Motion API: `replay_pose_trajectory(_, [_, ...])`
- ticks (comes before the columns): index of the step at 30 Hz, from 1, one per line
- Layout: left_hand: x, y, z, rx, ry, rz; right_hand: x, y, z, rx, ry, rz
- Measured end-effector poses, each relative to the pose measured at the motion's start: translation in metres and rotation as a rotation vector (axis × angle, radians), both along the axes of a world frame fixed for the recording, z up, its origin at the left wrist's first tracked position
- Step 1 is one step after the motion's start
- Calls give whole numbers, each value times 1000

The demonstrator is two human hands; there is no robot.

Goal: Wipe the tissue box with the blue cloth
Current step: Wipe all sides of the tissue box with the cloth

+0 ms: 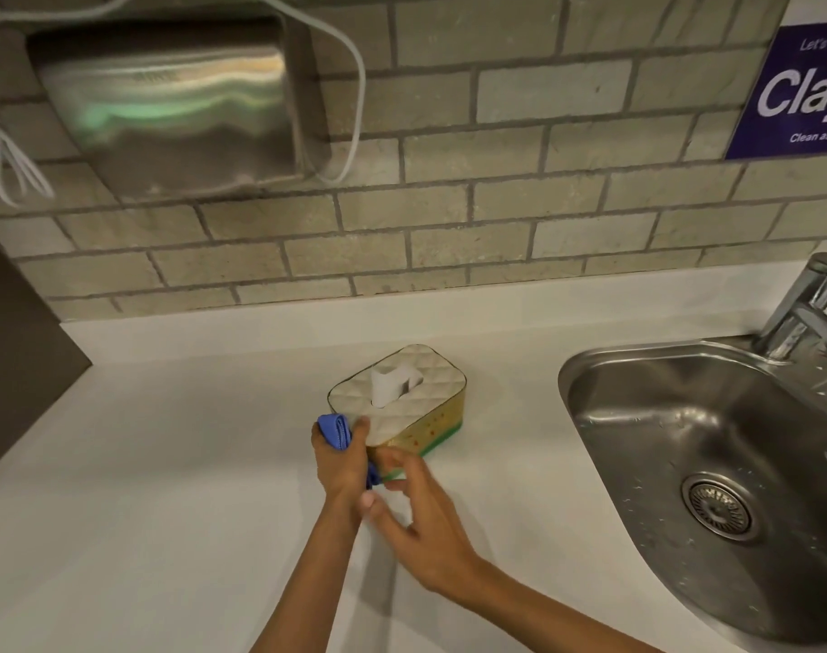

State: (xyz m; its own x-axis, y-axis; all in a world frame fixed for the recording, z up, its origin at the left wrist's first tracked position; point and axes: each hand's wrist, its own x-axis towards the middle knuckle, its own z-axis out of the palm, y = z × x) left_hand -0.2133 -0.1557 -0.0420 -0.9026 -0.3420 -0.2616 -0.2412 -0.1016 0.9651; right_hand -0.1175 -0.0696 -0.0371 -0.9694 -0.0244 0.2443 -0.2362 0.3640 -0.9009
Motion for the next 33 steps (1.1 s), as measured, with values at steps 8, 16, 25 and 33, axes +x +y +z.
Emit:
replay_pose_trajectory(8, [-26, -23, 3, -89, 1, -145, -54, 89, -7, -163, -43, -386])
replay_pose_trajectory(16, [-8, -10, -3, -70, 90, -153, -73, 102, -20, -201, -314, -107])
replay_pose_trajectory(25, [8, -9, -8, -105, 120, -280, -66, 101, -26, -211, -266, -89])
replay_pose_trajectory(33, [3, -5, 11, -210, 67, -231, -56, 102, -1, -151, -301, -346])
